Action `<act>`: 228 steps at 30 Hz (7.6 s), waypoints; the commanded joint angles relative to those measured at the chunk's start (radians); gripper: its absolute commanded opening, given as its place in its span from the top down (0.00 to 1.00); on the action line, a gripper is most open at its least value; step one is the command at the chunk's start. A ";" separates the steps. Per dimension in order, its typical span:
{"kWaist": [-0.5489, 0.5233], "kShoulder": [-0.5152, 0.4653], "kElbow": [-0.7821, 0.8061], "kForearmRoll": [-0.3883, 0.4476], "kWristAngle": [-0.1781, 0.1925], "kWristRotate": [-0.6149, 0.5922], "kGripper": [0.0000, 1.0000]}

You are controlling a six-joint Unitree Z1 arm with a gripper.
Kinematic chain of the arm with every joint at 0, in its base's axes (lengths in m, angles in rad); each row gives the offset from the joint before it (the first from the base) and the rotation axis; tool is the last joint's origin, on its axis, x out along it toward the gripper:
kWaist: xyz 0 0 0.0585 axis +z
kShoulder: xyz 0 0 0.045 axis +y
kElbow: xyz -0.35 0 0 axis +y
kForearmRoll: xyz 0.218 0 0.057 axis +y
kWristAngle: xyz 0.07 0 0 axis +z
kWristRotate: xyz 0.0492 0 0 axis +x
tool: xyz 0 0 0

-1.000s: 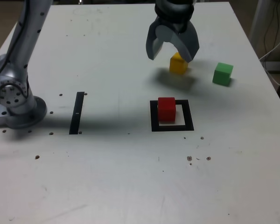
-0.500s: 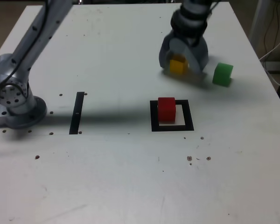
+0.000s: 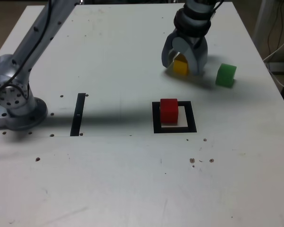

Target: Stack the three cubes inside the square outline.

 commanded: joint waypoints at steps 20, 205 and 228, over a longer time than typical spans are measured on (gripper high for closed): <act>0.002 -0.002 -0.042 0.012 -0.022 0.028 0.81; -0.125 0.237 -0.562 0.246 -0.161 -0.135 0.88; -0.139 0.082 -0.517 0.294 -0.125 -0.158 0.88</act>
